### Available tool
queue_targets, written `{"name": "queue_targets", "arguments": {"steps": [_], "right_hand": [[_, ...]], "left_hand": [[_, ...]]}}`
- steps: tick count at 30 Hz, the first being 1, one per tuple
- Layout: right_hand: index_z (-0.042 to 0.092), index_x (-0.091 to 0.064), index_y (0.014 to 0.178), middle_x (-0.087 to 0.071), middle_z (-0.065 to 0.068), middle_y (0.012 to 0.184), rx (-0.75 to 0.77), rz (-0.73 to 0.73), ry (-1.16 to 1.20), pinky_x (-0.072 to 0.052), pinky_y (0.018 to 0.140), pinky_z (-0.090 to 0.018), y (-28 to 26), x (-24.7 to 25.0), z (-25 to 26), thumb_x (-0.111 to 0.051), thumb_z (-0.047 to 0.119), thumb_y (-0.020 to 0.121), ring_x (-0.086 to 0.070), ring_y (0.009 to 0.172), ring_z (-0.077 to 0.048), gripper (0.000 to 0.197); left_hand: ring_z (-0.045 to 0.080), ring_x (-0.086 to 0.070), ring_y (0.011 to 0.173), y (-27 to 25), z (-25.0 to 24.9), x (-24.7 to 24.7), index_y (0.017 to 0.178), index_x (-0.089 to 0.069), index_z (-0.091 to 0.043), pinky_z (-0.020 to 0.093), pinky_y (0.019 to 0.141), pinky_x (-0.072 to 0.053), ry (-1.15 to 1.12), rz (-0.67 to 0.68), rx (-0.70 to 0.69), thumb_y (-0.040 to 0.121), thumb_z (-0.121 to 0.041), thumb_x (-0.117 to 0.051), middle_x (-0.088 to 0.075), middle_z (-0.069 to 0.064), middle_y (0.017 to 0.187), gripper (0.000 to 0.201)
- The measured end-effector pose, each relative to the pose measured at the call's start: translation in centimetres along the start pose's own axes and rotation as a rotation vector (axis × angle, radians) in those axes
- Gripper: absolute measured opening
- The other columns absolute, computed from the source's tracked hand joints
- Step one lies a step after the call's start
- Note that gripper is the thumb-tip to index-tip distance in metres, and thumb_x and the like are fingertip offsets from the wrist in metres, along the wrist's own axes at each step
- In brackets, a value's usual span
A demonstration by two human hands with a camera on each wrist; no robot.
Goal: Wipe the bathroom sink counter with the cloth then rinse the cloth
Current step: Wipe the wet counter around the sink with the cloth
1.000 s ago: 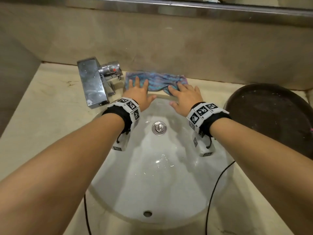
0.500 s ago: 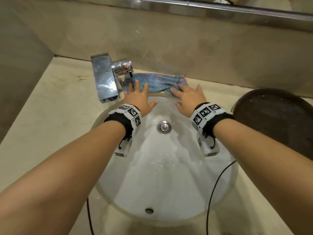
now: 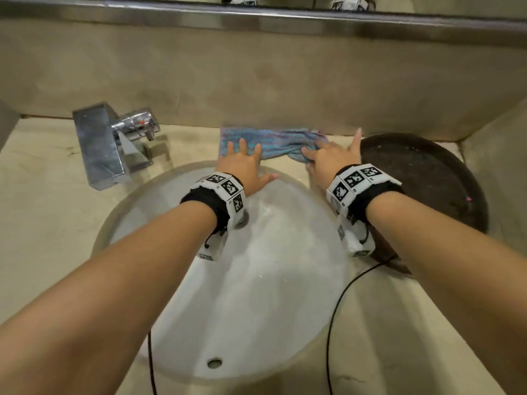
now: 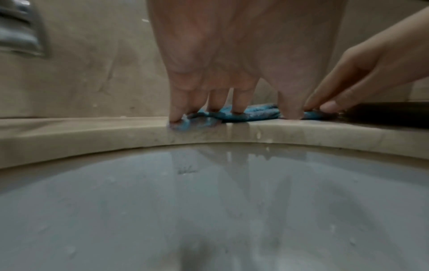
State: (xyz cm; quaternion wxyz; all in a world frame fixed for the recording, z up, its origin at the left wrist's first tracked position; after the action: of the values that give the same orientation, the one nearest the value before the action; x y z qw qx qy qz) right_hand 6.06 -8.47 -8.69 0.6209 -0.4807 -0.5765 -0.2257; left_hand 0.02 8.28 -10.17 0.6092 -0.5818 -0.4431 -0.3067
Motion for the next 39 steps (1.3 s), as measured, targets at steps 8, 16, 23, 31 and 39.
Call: {"name": "queue_targets", "arguments": {"steps": [8, 16, 23, 31, 39], "right_hand": [[0.029, -0.049, 0.128, -0.042, -0.004, 0.145, -0.144, 0.175, -0.034, 0.009, 0.105, -0.074, -0.4, 0.6, -3.3, -0.033, 0.032, 0.095, -0.021, 0.141, -0.035, 0.037], [0.020, -0.064, 0.108, -0.040, -0.008, 0.147, -0.124, 0.161, -0.077, 0.008, 0.108, -0.070, -0.8, 0.5, -2.2, -0.045, 0.029, 0.091, -0.020, 0.144, -0.028, 0.028], [0.020, -0.054, 0.126, -0.019, -0.008, 0.157, -0.081, 0.146, -0.052, 0.003, 0.112, -0.067, -2.3, 0.2, -1.7, -0.039, 0.033, 0.095, -0.023, 0.141, -0.027, 0.037], [0.017, -0.055, 0.127, -0.046, -0.004, 0.141, -0.037, 0.109, -0.032, -0.002, 0.114, -0.061, -5.3, -0.5, -0.2, -0.041, 0.034, 0.095, -0.027, 0.138, -0.023, 0.040], [0.014, -0.062, 0.117, -0.058, -0.002, 0.126, 0.009, 0.027, -0.055, -0.009, 0.117, -0.048, -9.1, -1.3, 0.9, -0.042, 0.033, 0.094, -0.032, 0.134, -0.020, 0.035]], "left_hand": [[0.042, -0.007, 0.144, 1.9, -4.0, 0.8, 0.150, -0.010, -0.016, 0.050, 0.119, -0.011, 0.083, 0.002, -0.119, 0.088, -0.066, -0.031, -0.006, 0.021, 0.157, 0.082], [0.040, -0.011, 0.145, 1.3, -3.8, 1.3, 0.150, -0.009, -0.016, 0.047, 0.117, -0.018, 0.175, 0.004, -0.163, 0.096, -0.051, -0.032, -0.006, 0.018, 0.158, 0.068], [0.035, -0.018, 0.143, 0.8, -3.0, 0.4, 0.148, -0.017, -0.010, 0.047, 0.111, -0.031, 0.156, -0.021, -0.222, 0.100, -0.023, -0.033, -0.013, 0.015, 0.157, 0.052], [0.030, -0.020, 0.143, -0.9, -2.6, -0.6, 0.147, -0.022, -0.008, 0.044, 0.111, -0.034, 0.125, -0.031, -0.293, 0.099, -0.010, -0.033, -0.016, 0.013, 0.156, 0.049], [0.032, -0.051, 0.120, -3.9, -2.7, -1.1, 0.131, -0.049, -0.008, 0.036, 0.098, -0.040, -0.043, -0.099, -0.443, 0.095, -0.006, -0.038, -0.052, 0.013, 0.134, 0.038]]}}
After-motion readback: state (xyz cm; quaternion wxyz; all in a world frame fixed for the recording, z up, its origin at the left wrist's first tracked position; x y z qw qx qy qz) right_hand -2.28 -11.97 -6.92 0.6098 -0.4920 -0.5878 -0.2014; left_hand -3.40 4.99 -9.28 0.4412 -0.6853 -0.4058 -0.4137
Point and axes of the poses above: each hand's wrist, its own y-axis towards the middle knuckle, its own x-axis out of the back of the hand, z = x × y, the point moved 1 cm from there along y, towards the middle knuckle
